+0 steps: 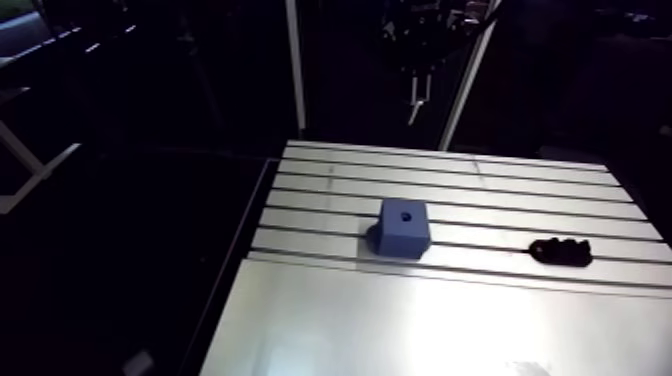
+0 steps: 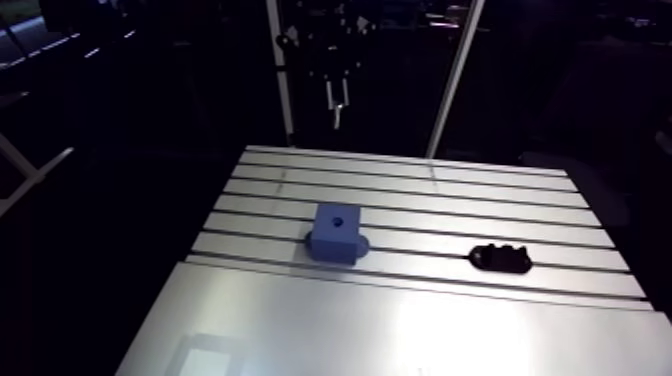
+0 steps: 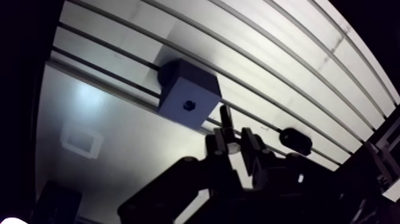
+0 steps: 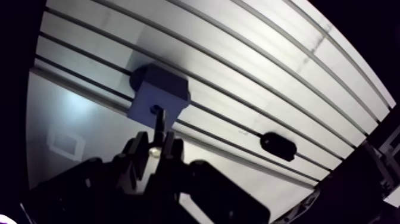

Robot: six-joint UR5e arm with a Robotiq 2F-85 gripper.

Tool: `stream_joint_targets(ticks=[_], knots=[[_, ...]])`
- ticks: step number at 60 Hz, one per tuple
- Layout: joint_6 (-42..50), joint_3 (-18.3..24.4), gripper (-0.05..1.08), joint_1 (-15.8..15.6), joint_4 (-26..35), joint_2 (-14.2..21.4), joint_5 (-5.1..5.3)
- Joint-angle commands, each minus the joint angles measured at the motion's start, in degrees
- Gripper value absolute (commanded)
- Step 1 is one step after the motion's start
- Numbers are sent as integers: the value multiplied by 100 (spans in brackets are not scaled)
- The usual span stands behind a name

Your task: Pick up the M10 bolt and insert it into the hex recess until seated.

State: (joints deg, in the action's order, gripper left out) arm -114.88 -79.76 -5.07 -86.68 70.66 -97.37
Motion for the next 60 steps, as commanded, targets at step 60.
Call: stream_joint_targets(ticks=[60], knots=[[190,-523,108,-100,98,39,-76]])
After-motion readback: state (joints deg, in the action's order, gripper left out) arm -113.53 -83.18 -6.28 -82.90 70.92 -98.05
